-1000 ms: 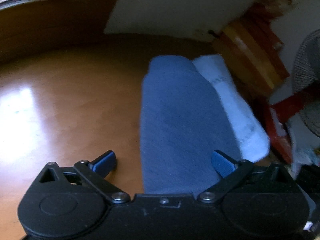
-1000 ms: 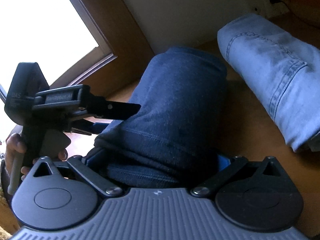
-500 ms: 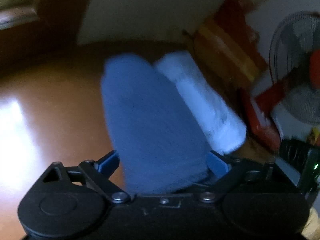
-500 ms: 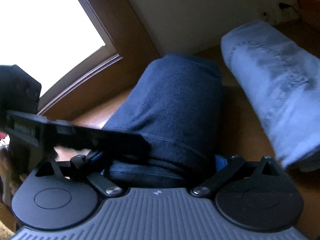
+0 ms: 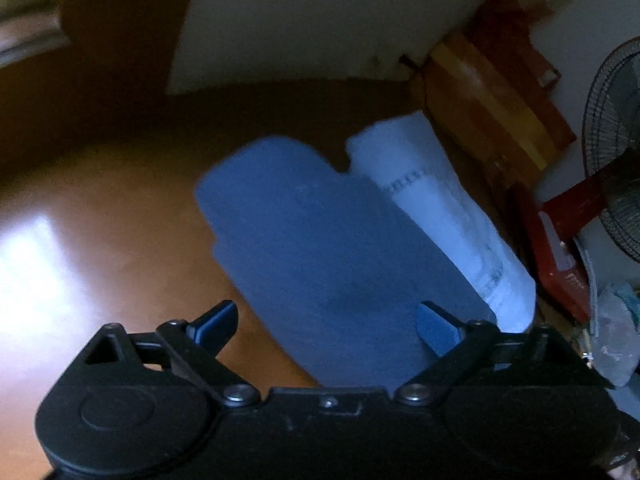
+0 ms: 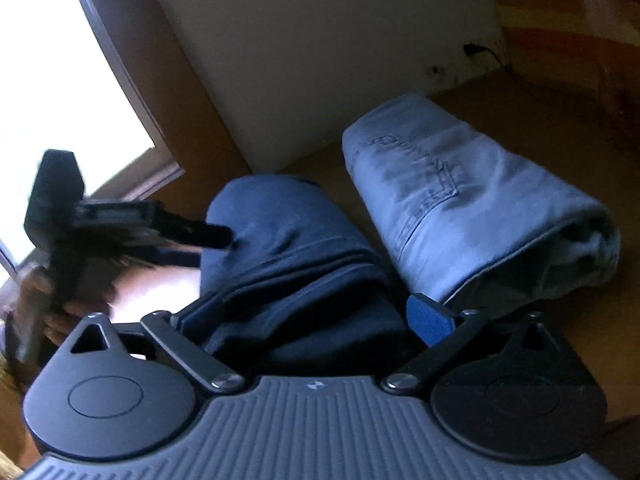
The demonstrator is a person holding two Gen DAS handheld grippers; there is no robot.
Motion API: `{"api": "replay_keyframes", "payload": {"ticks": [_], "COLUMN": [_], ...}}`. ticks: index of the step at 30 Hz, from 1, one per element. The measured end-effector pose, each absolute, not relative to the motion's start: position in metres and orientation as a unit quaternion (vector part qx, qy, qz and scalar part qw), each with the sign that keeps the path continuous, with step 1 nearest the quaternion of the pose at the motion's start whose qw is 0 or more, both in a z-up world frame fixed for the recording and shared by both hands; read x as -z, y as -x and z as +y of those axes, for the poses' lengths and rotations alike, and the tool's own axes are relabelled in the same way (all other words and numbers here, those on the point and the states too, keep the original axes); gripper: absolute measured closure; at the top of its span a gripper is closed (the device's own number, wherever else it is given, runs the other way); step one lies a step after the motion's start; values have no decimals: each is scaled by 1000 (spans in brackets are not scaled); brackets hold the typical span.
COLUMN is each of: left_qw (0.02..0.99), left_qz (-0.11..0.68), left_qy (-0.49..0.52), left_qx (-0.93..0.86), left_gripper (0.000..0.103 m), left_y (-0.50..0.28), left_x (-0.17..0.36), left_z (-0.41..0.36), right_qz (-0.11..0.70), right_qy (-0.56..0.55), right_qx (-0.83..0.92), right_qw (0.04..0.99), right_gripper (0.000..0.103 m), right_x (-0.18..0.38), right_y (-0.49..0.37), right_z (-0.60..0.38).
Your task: Fold clothes
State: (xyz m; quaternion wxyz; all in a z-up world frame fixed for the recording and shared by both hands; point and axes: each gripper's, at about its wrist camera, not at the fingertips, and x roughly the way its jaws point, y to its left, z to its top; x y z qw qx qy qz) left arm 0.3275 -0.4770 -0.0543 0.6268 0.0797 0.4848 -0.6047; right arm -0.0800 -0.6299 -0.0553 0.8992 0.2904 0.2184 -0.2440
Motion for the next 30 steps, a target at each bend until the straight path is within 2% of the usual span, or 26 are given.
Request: {"api": "replay_keyframes", "payload": {"ticks": [6, 9, 15, 20, 23, 30], "left_qw": [623, 631, 641, 648, 641, 635], "left_qz": [499, 497, 473, 436, 424, 413], "left_qy": [-58, -57, -51, -51, -42, -13], "left_qx": [600, 593, 602, 623, 638, 653], "left_gripper": [1, 1, 14, 26, 27, 27], "left_y": [-330, -328, -322, -313, -308, -304], "left_x": [64, 66, 63, 55, 50, 40], "left_z": [-486, -484, -479, -471, -467, -451], "right_qz": [213, 210, 209, 196, 180, 166], "right_qy": [-324, -302, -259, -278, -290, -284], "right_qx": [221, 221, 234, 228, 230, 238], "right_qw": [895, 903, 913, 913, 911, 914], "right_gripper": [0, 0, 0, 3, 8, 10], "right_x": [71, 74, 78, 79, 77, 64], "right_y": [49, 41, 30, 36, 43, 53], "right_z": [-653, -652, -647, -650, -647, -627]}}
